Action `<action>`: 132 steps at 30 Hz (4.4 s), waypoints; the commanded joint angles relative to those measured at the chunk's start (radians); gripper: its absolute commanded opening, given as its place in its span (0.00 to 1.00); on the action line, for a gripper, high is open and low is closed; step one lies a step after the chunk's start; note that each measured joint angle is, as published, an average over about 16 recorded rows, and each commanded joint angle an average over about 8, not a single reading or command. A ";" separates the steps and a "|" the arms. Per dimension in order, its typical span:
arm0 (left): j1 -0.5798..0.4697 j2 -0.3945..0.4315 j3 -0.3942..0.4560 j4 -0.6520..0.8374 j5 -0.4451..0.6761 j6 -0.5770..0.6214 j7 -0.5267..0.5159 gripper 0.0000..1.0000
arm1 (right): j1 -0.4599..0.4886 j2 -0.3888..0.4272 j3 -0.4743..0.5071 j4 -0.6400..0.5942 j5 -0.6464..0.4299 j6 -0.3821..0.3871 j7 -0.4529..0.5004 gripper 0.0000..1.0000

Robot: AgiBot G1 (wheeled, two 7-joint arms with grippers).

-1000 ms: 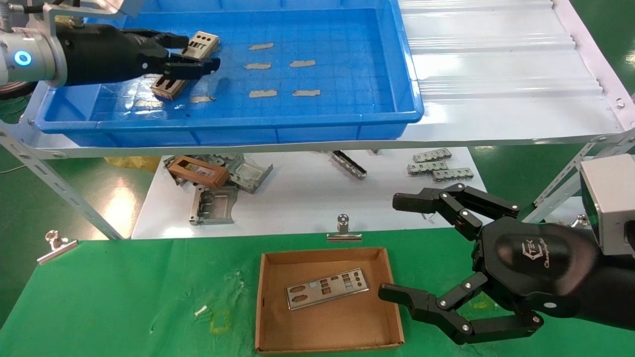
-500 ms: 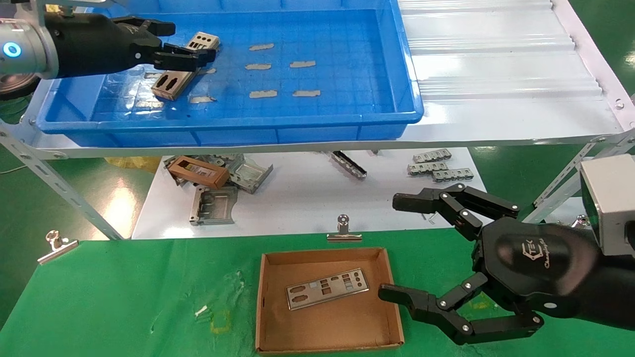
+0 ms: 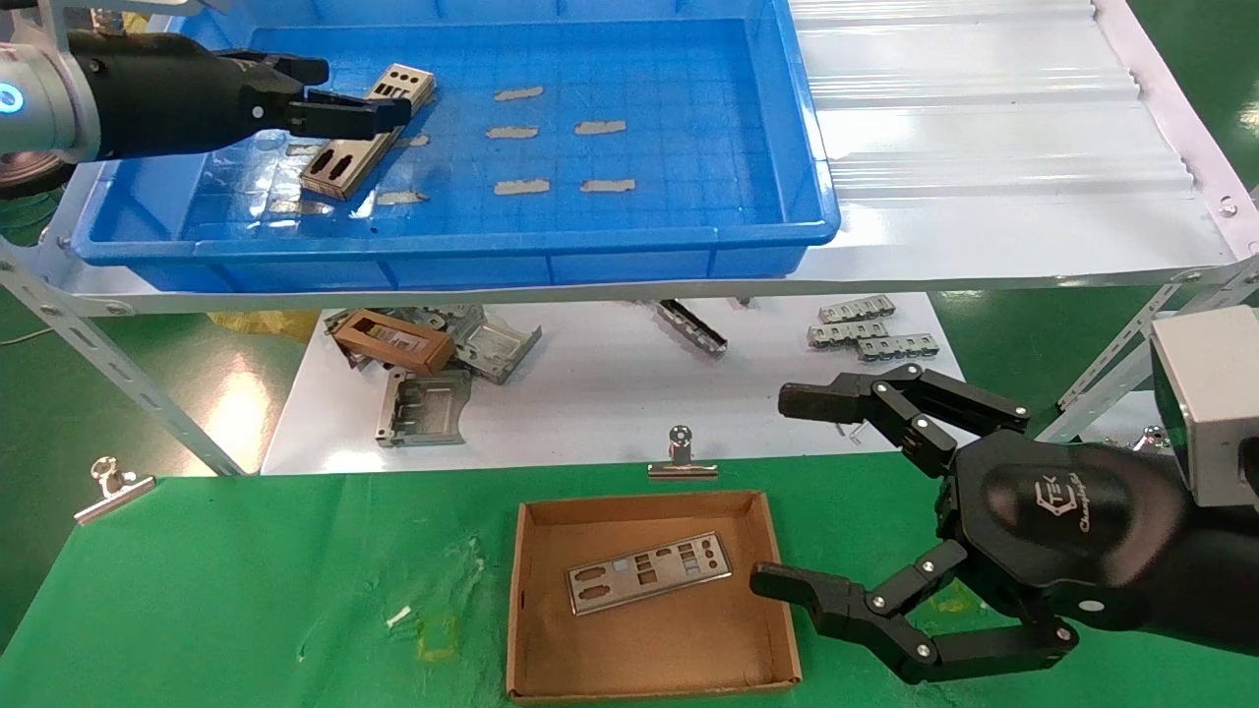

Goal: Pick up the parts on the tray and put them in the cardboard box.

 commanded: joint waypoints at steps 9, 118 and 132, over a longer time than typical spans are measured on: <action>0.006 0.007 0.003 -0.008 0.004 -0.027 -0.026 0.00 | 0.000 0.000 0.000 0.000 0.000 0.000 0.000 1.00; 0.333 -0.303 0.472 -0.991 -0.583 0.565 -0.112 0.00 | 0.000 0.000 0.000 0.000 0.000 0.000 0.000 1.00; 0.495 -0.108 0.537 -0.813 -0.405 0.310 0.209 0.00 | 0.000 0.000 0.000 0.000 0.000 0.000 0.000 1.00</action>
